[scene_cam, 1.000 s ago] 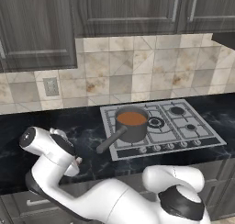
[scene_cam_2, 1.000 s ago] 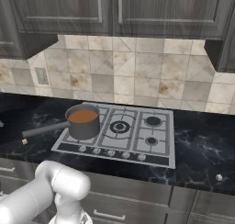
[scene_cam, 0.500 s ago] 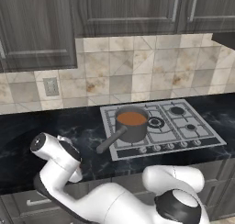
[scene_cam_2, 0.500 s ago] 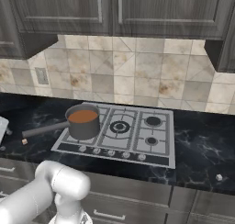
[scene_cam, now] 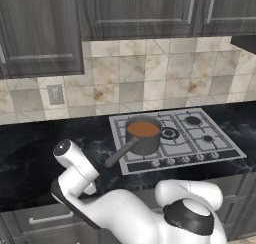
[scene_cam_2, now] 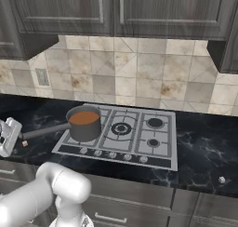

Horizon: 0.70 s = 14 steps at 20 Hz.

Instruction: Pick up the sugar cube(s) and place them in the saucepan with hot chocolate.

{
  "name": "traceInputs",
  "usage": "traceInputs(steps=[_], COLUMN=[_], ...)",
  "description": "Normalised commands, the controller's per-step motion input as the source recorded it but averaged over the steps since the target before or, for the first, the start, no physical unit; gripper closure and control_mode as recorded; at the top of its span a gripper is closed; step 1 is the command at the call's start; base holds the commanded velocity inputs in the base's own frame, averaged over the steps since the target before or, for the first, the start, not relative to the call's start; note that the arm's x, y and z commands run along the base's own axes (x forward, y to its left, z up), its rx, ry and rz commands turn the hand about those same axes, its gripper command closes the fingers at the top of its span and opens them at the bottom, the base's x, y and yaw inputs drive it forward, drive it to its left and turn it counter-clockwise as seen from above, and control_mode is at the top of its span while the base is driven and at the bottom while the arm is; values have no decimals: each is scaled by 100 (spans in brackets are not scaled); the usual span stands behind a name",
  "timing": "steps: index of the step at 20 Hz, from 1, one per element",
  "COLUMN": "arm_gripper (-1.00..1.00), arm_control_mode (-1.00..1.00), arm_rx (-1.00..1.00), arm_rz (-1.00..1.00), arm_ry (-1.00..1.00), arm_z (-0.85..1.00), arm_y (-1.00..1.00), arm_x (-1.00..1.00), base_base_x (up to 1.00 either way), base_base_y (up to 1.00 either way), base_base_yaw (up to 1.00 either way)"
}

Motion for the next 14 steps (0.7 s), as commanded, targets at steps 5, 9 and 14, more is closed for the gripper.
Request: traceInputs(steps=[5, 9, 14], arm_gripper=[-100, -100, -100], arm_control_mode=[-100, -100, -100], arm_rx=[2, 1, 0], arm_rz=[0, 0, 5], arm_ry=[0, 0, 4], arm_z=[-32, -26, -10], arm_y=[-1, 0, 7], arm_x=[43, 29, 10], base_base_x=[0, 0, 0], base_base_y=[0, 0, 0], base_base_yaw=[0, 0, 0])
